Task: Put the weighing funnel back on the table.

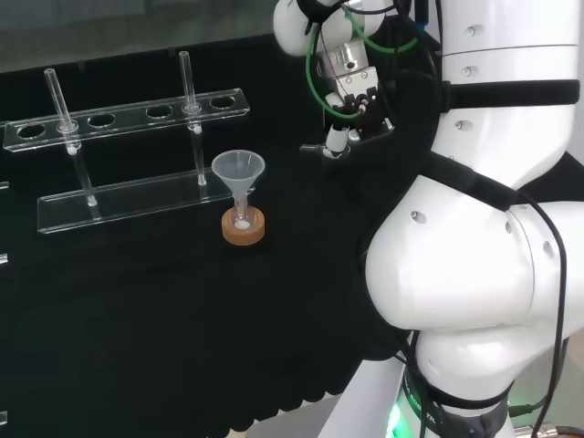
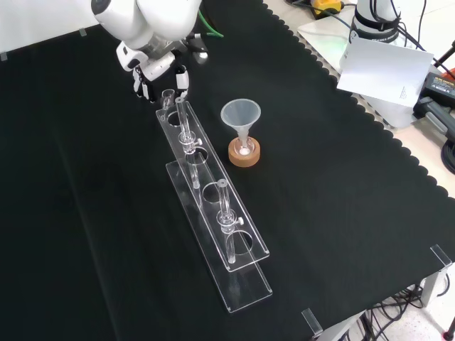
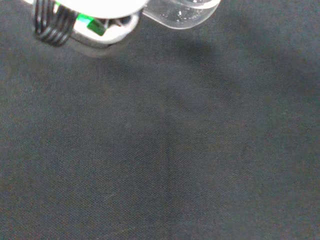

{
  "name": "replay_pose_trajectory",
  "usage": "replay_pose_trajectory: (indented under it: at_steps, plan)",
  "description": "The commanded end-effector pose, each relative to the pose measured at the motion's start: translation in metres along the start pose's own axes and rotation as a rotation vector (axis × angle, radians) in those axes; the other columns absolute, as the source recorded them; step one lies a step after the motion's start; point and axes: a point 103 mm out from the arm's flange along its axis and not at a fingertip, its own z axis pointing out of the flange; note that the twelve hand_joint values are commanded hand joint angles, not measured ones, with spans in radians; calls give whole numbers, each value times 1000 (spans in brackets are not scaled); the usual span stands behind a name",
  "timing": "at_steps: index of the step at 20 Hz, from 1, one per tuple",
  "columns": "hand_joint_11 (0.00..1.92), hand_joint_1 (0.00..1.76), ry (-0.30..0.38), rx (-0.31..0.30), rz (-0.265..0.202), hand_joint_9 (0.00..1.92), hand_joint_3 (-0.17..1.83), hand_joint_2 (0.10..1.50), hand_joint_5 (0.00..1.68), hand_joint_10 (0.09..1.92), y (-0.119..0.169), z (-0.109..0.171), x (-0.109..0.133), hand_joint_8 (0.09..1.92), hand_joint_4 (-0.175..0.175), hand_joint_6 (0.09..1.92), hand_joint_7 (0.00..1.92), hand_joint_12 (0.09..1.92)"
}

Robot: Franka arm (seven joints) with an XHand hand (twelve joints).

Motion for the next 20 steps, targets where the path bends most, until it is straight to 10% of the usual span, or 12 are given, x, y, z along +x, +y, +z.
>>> replay_pose_trajectory:
  at_steps: [1, 20]
  plan:
    - [700, 1123, -73, -10, -19, 886, 562, 693, 1301, 391, 5, 11, 13, 648, 175, 583, 573, 1134]
    - [728, 1124, -82, -62, -41, 907, 567, 691, 1300, 396, 11, 16, 22, 660, 175, 586, 607, 1126]
